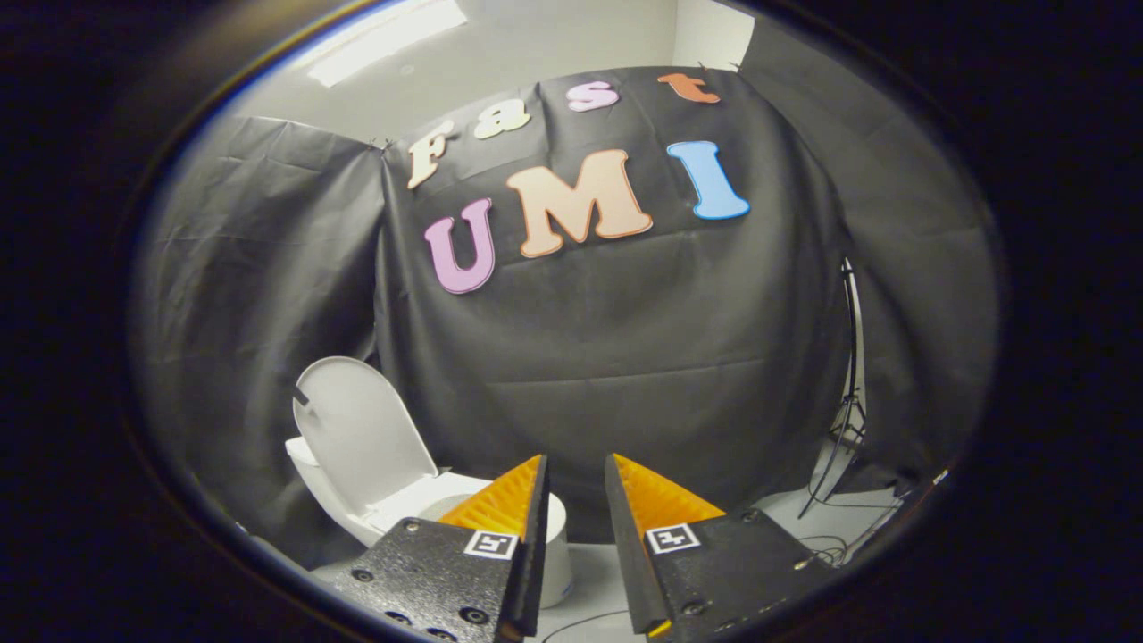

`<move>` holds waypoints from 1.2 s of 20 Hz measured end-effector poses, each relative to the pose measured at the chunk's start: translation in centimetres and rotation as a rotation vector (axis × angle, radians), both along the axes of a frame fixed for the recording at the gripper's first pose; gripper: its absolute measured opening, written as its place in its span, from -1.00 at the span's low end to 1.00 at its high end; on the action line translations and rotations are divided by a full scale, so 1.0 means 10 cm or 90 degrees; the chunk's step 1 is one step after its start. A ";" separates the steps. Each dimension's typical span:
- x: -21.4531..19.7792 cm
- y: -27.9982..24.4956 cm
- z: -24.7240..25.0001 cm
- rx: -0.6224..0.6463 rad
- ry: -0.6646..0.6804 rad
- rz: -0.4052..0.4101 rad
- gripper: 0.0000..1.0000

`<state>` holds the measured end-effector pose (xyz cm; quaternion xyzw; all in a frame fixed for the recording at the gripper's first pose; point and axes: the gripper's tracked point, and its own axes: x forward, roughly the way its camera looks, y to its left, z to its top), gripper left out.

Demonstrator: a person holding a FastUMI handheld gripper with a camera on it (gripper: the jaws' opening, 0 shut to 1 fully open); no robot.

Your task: Open the toilet lid.

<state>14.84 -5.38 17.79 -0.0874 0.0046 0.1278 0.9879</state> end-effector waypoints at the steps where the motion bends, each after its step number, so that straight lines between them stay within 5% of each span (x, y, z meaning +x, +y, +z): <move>1: 0.01 -0.01 0.00 -0.003 0.000 0.002 -0.24; 24: -0.12 -0.28 -0.02 -0.028 -0.011 -0.013 -0.24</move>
